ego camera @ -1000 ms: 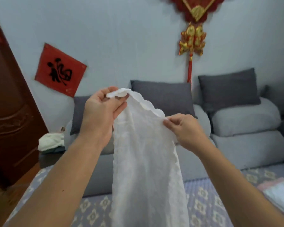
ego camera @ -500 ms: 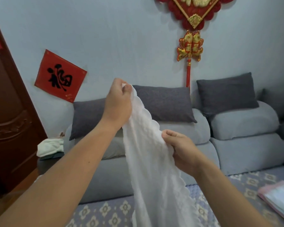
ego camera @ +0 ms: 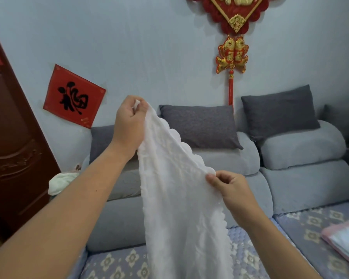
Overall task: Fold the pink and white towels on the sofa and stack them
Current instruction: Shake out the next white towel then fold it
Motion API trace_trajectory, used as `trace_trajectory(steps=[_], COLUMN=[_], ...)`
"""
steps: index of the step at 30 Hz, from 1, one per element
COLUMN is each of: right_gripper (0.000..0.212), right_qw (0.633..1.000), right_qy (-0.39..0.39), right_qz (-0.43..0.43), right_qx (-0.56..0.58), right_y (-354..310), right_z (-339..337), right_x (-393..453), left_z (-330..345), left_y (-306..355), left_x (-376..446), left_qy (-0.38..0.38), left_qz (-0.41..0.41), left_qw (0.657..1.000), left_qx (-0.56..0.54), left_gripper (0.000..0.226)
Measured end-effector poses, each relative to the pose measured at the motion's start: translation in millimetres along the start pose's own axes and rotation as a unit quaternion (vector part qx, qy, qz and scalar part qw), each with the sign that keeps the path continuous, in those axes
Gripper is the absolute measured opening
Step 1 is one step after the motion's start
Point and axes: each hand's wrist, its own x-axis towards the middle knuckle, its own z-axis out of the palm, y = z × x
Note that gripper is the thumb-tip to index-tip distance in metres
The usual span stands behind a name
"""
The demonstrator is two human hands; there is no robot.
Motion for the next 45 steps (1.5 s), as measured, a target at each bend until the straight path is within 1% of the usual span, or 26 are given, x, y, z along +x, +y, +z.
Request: trace_trajectory(steps=[2,4,6,8,10,12,13,15,17,18,19,20,21,23,24,25,27,28,30,32,33,36,40,43,45], right_gripper=[0.025,0.023,0.024,0.026,0.024,0.015,0.014,0.026,0.028,0.027,0.026,0.025,0.023,0.030,0.035,0.035,0.021,0.019,0.023,0.023,0.024,0.022,0.009,0.022,0.021], right_qw=[1.000,0.998,0.994,0.989,0.985,0.977,0.970,0.944,0.894,0.874,0.869,0.879,0.898,0.924,0.928,0.926,0.920,0.924,0.954,0.978,0.982,0.981,0.980,0.985,0.992], right_qy=[0.004,0.032,0.082,0.105,0.096,0.073,0.072,0.083,0.077,0.066,0.056,0.048,0.040,0.013,-0.001,-0.009,0.011,0.034,0.077,0.096,0.104,0.131,0.156,0.128,0.090], right_qz=[-0.017,-0.041,-0.073,-0.101,-0.127,-0.159,-0.176,-0.218,-0.293,-0.319,-0.328,-0.319,-0.302,-0.258,-0.243,-0.235,-0.242,-0.237,-0.187,-0.129,-0.115,-0.116,-0.121,-0.112,-0.081], right_qx=[0.015,0.025,0.016,-0.013,-0.062,-0.122,-0.155,-0.235,-0.331,-0.360,-0.367,-0.350,-0.317,-0.281,-0.283,-0.294,-0.310,-0.298,-0.223,-0.133,-0.107,-0.080,-0.019,-0.032,-0.036], right_y=[-8.8,-20.4,-31.6,-41.2,-44.2,-36.3,-28.8,-12.7,-1.7,1.3,3.5,3.2,0.9,-4.2,-6.1,-5.4,-2.5,-1.5,-2.6,-7.4,-9.5,-15.1,-23.9,-30.0,-34.9], right_z=[1.3,3.0,4.3,6.2,12.6,21.4,24.6,28.6,31.0,33.2,34.8,36.1,37.5,40.4,42.4,45.2,51.5,53.3,52.3,50.3,50.6,56.6,63.1,64.8,67.3], right_x=[0.7,2.6,8.4,17.7,25.5,25.6,22.4,13.8,10.8,11.4,12.9,12.8,11.7,7.5,5.1,4.1,3.7,3.1,-0.7,-5.3,-7.7,-13.9,-16.1,-14.1,-11.6], left_z=[-7.9,-15.1,-19.8,-22.4,-24.9,-26.9,-27.1,-26.5,-25.7,-25.5,-25.4,-25.2,-25.4,-26.0,-26.2,-26.6,-28.8,-30.7,-36.4,-43.4,-46.5,-53.2,-62.8,-72.3,-79.5], left_y=[2.1,4.9,7.2,10.3,18.9,33.0,40.5,53.2,60.5,62.7,63.4,63.5,63.2,60.7,59.4,58.5,57.6,57.3,54.4,49.4,47.0,40.6,36.4,30.5,25.7], left_x=[3.4,5.7,8.1,11.8,15.6,18.2,19.0,20.0,21.2,21.5,21.9,22.1,22.1,21.2,20.5,19.5,18.2,17.8,18.2,19.2,19.3,18.5,16.1,13.3,10.7], left_qy=[0.004,-0.003,-0.015,-0.025,-0.033,-0.054,-0.072,-0.110,-0.132,-0.138,-0.140,-0.140,-0.137,-0.130,-0.127,-0.123,-0.113,-0.105,-0.085,-0.067,-0.061,-0.038,-0.003,0.006,0.014], left_qz=[-0.052,-0.054,-0.018,0.020,0.052,0.106,0.138,0.181,0.191,0.190,0.188,0.188,0.189,0.194,0.195,0.196,0.190,0.187,0.180,0.173,0.170,0.161,0.151,0.131,0.119], left_qw=[0.995,0.994,0.999,0.999,0.997,0.988,0.979,0.961,0.954,0.954,0.955,0.956,0.956,0.957,0.957,0.957,0.960,0.962,0.966,0.968,0.969,0.973,0.974,0.976,0.979], left_qx=[-0.087,-0.093,-0.045,0.008,0.042,0.095,0.131,0.178,0.187,0.184,0.181,0.177,0.175,0.173,0.173,0.173,0.172,0.170,0.167,0.168,0.167,0.164,0.171,0.172,0.165], left_gripper=[0.023,0.024,0.023,0.018,0.016,0.015,0.015,0.016,0.016,0.016,0.016,0.015,0.016,0.016,0.016,0.017,0.017,0.017,0.018,0.018,0.018,0.018,0.017,0.015,0.016])
